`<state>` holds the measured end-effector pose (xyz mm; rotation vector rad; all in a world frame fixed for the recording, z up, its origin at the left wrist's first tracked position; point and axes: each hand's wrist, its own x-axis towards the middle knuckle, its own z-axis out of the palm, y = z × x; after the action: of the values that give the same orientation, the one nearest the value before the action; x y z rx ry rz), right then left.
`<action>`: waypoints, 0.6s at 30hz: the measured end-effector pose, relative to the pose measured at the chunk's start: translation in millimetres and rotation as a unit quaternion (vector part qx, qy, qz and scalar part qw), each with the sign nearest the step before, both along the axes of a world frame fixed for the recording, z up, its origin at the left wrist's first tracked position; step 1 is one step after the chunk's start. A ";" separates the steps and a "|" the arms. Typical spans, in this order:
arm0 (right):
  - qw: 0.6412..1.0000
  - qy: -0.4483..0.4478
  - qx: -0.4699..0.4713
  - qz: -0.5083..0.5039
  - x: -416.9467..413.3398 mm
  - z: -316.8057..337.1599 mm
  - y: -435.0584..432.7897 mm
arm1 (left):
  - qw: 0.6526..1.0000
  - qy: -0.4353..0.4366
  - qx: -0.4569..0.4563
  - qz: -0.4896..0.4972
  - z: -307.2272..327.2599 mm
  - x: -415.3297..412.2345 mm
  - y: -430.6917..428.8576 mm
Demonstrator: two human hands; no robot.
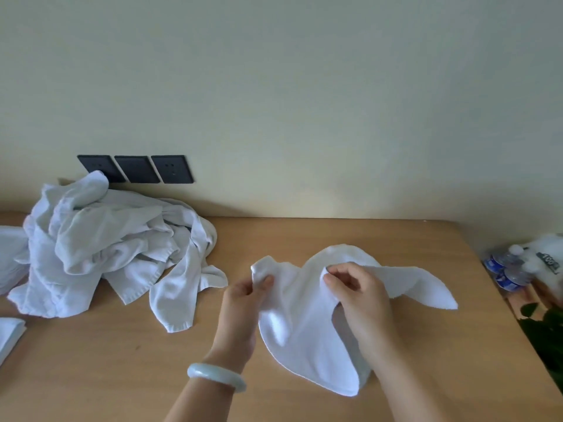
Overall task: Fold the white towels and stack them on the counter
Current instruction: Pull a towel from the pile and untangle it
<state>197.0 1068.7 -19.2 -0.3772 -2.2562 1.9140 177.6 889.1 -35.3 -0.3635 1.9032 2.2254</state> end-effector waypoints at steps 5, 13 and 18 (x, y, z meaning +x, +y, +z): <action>0.990 -0.008 -0.141 -0.013 -6.7 19.7 -21.4 | 0.994 0.089 -0.032 -0.057 32.9 7.0 36.2; 0.955 -0.015 -0.293 0.033 -6.2 28.6 -11.3 | 0.969 0.134 -0.167 -0.123 27.5 -3.4 33.7; 0.998 0.049 -0.001 0.050 -6.7 27.7 -18.7 | 0.973 0.143 -0.144 -0.114 26.5 -4.7 33.7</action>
<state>190.3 1050.0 8.5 -0.1707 -2.2504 1.9356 172.8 922.7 -8.8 0.1418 2.2880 1.9413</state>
